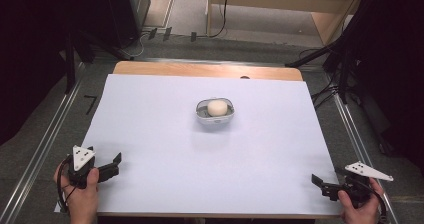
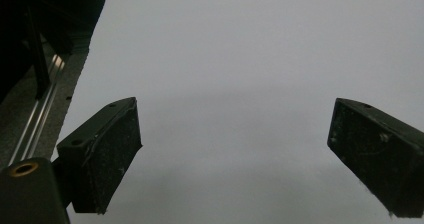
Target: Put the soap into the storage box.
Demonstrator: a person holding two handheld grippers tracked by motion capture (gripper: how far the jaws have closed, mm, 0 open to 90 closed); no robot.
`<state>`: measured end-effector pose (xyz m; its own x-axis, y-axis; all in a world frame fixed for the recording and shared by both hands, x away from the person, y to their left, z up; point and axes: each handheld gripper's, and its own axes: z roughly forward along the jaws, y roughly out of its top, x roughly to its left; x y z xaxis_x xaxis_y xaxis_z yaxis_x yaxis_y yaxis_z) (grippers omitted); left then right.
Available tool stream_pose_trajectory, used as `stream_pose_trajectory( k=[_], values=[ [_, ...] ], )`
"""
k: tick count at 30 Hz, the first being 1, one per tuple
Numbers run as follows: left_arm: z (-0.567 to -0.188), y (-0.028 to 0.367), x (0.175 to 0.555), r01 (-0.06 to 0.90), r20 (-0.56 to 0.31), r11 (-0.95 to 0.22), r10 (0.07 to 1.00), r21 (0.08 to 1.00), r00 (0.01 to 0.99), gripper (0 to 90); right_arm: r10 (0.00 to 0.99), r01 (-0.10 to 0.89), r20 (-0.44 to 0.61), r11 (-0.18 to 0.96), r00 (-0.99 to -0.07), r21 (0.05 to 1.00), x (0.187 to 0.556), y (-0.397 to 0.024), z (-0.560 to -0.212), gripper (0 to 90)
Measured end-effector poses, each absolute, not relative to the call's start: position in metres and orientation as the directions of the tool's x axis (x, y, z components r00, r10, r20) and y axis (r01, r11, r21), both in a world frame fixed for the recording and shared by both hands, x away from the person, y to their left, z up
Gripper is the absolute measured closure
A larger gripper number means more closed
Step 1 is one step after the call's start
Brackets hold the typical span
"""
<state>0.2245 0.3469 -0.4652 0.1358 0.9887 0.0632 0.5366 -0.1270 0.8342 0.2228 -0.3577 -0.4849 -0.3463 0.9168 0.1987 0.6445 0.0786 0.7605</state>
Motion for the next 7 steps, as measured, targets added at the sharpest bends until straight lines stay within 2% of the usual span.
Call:
stream_pose_trajectory(
  k=[7],
  values=[
    [-0.4655, 0.3454, 0.2244, 0.536, 0.08, -0.139, 0.988, 0.833, 0.132, 7.4, 0.914, 0.644, 0.21, 0.07, -0.348, 0.762, 0.2214, -0.3578, -0.4857, 0.0]
  ],
)
